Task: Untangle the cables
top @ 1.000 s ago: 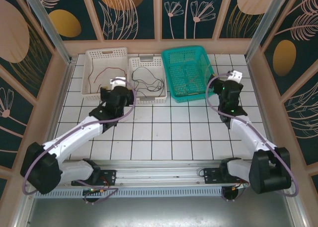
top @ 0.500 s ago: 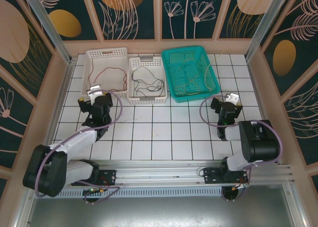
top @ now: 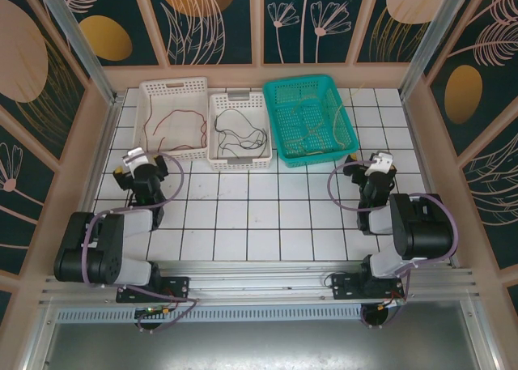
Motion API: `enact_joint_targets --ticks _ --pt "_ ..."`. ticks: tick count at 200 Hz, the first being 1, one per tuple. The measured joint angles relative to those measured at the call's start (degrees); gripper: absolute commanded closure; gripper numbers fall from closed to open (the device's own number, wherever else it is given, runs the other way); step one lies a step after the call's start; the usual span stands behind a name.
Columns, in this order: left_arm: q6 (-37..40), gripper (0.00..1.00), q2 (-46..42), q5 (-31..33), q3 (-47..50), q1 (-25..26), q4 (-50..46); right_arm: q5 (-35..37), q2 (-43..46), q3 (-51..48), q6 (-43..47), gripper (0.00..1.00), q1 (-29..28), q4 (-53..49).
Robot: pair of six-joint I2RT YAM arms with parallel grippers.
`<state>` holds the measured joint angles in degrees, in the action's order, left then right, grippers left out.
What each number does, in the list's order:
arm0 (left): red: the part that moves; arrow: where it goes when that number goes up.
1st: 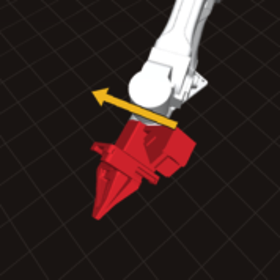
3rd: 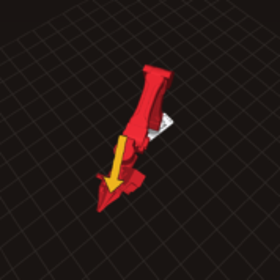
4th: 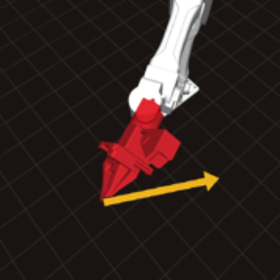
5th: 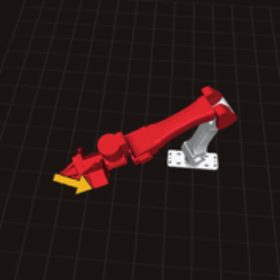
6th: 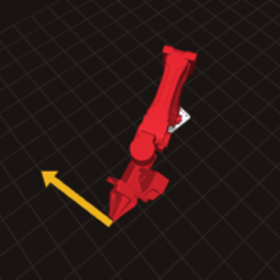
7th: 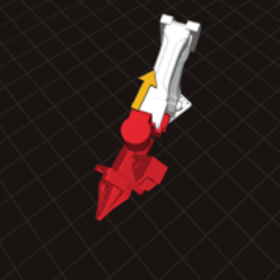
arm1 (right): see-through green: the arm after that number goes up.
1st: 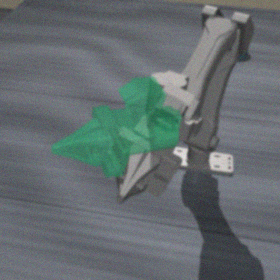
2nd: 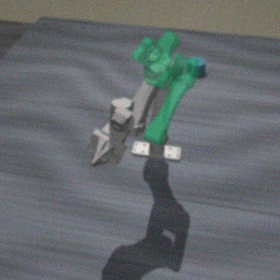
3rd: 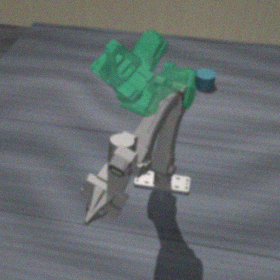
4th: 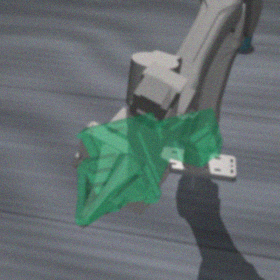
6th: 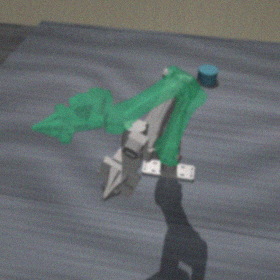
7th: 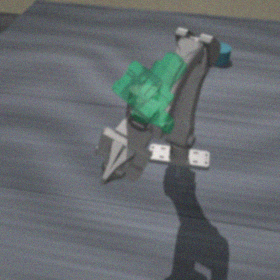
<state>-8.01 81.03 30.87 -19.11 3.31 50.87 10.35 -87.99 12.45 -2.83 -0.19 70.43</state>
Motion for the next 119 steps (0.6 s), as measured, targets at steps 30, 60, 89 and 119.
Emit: enact_joint_targets --ticks 30,60,89,119 --pt "0.33 0.01 2.89 -8.55 3.74 -2.62 10.88 0.0 0.0 0.0 0.0 0.01 -0.02 0.44" --pt "0.72 0.01 6.27 -12.79 6.03 -2.45 16.39 0.0 0.0 0.0 0.0 0.01 -0.02 0.55" --pt "0.92 0.01 6.34 -13.97 6.1 -2.45 19.56 0.0 0.0 0.0 0.0 0.01 -0.02 0.55" --pt "0.92 0.01 6.34 -14.05 6.38 -2.45 21.27 0.0 0.0 0.0 0.0 0.01 0.0 0.57"
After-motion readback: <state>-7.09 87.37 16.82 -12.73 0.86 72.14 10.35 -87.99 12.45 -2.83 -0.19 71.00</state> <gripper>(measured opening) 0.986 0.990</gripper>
